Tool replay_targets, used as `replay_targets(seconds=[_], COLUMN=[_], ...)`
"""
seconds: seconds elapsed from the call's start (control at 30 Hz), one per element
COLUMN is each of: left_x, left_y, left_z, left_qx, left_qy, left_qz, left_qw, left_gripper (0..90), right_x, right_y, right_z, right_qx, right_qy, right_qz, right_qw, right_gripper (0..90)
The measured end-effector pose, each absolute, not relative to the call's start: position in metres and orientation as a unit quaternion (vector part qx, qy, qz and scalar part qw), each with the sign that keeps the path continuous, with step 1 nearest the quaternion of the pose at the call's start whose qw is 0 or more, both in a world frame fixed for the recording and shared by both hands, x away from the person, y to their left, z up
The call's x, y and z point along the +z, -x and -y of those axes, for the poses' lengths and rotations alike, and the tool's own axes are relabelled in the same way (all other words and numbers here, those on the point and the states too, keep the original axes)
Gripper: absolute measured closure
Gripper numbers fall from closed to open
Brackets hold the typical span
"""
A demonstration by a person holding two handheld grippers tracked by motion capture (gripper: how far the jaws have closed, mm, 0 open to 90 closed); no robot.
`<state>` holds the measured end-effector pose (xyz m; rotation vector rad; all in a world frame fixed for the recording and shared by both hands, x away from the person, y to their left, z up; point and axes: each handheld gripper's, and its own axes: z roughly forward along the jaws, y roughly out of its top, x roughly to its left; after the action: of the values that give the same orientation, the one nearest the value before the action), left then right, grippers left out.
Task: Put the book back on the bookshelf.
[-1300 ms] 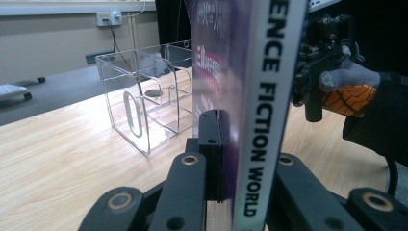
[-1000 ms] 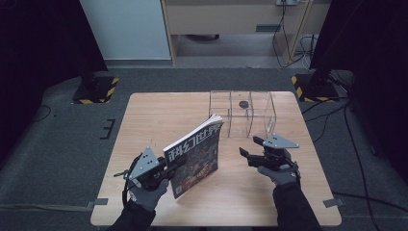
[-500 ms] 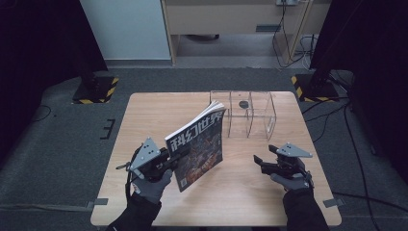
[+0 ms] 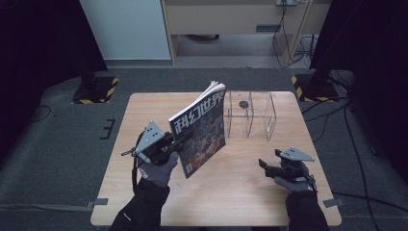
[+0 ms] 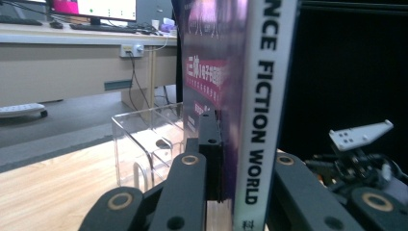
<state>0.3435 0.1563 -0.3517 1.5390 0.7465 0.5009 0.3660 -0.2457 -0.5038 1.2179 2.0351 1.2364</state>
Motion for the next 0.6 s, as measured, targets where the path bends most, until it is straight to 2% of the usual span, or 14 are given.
replay_targets(seconds=[0.6], left_x=[-0.324], left_y=[-0.376], left_z=[-0.135], left_qx=[0.246], left_qy=[-0.640], left_qz=[-0.346], left_qw=[0.640], left_gripper=[82.4], right_x=[-0.511], right_y=[-0.367], right_z=[0.245], right_qx=[0.424], right_qy=[-0.441], right_qz=[-0.757], right_qw=[0.230], right_gripper=[18.3])
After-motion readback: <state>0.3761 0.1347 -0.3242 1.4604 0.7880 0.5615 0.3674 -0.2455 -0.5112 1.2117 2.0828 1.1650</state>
